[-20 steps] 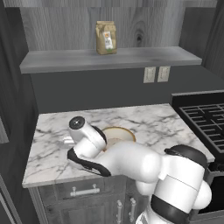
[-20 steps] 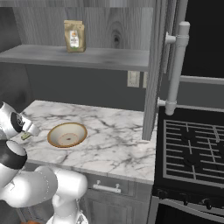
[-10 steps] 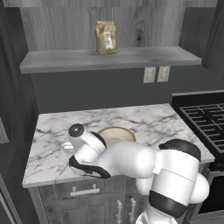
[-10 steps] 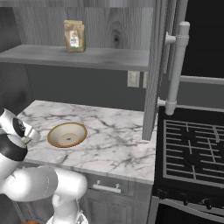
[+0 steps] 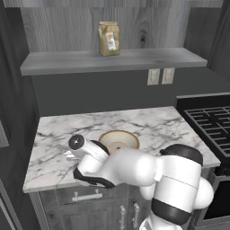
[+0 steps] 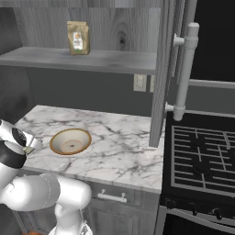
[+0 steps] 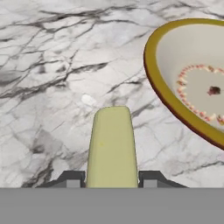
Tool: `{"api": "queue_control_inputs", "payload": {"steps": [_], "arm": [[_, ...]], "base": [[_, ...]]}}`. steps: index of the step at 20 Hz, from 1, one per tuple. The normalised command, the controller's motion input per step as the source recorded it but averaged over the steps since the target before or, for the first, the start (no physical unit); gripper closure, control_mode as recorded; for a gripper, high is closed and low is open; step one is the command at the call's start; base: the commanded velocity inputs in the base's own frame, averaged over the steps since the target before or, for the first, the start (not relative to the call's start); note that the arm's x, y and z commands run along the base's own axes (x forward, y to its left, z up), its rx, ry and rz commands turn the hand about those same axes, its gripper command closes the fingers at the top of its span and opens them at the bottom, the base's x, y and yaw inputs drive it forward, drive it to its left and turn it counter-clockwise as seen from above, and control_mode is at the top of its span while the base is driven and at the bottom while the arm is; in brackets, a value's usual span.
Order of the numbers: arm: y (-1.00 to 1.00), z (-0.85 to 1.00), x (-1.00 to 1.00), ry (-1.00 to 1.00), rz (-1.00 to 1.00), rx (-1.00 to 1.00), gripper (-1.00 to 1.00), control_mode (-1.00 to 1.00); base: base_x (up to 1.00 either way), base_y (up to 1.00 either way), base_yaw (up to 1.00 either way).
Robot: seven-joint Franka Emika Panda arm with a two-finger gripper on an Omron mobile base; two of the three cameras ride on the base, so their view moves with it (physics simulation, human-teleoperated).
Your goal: Pick the egg and butter from the fridge and place them by the bowl for mixing.
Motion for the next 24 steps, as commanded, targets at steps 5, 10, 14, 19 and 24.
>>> {"api": "queue_control_inputs", "payload": {"steps": [5,10,14,19,24], "arm": [[0.0,-0.02,0.11,-0.05,0.0,-0.04,1.0,-1.0],[-0.01,0.0,0.17,0.0,0.0,0.0,-1.0,-1.0],[0.0,0.0,0.0,0.0,0.0,0.0,-1.0,-1.0],[0.0,0.63,-0.04,-0.05,0.0,0.0,-1.0,-1.0],[0.0,1.0,-0.61,-0.13,0.0,0.0,-1.0,-1.0]], "base": [[0.0,0.0,0.0],[0.0,0.0,0.0],[0.0,0.0,0.0],[0.0,0.0,0.0],[0.0,0.0,0.0]]}}
